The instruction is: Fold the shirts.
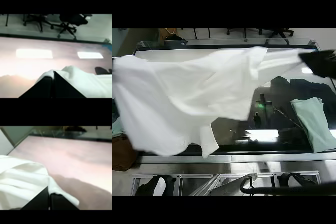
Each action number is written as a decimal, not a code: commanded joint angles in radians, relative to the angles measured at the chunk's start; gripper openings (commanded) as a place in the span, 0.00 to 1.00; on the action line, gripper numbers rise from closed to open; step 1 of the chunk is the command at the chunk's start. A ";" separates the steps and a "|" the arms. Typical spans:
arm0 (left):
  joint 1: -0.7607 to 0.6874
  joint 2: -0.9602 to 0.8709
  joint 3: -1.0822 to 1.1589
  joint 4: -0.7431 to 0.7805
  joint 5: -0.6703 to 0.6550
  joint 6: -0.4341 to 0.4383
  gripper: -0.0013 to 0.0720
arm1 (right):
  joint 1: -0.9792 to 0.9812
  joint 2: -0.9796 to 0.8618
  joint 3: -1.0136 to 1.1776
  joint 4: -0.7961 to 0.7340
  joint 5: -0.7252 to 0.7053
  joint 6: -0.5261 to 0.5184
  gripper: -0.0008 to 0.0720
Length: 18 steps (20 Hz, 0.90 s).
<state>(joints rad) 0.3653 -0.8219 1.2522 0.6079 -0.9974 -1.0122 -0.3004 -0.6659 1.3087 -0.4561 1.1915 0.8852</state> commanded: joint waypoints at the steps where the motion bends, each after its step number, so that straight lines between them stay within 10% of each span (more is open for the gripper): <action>1: -0.213 -0.310 -0.016 0.002 0.143 0.145 0.04 | 0.056 -0.161 -0.172 0.023 0.026 -0.060 0.04; 5: -0.430 -0.795 0.190 0.153 0.139 0.148 0.04 | 0.165 -0.430 -0.323 0.022 -0.159 -0.130 0.04; 10: -0.459 -1.126 0.485 0.217 0.027 -0.113 0.09 | 0.179 -0.692 -0.325 0.026 -0.223 -0.130 0.04; 11: -0.444 -1.143 0.537 0.207 -0.026 -0.126 0.70 | 0.179 -0.707 -0.325 0.026 -0.223 -0.130 0.04; 12: -0.426 -1.147 0.578 0.203 -0.077 -0.136 0.93 | 0.179 -0.712 -0.325 0.026 -0.224 -0.131 0.04; 18: -0.242 -1.082 0.669 0.219 -0.561 -0.393 0.93 | 0.171 -0.667 -0.324 0.019 -0.187 -0.130 0.04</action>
<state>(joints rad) 0.0471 -1.9289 1.9068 0.8120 -1.3083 -1.2579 -0.1265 -1.3445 0.9855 -0.4335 0.9813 0.7547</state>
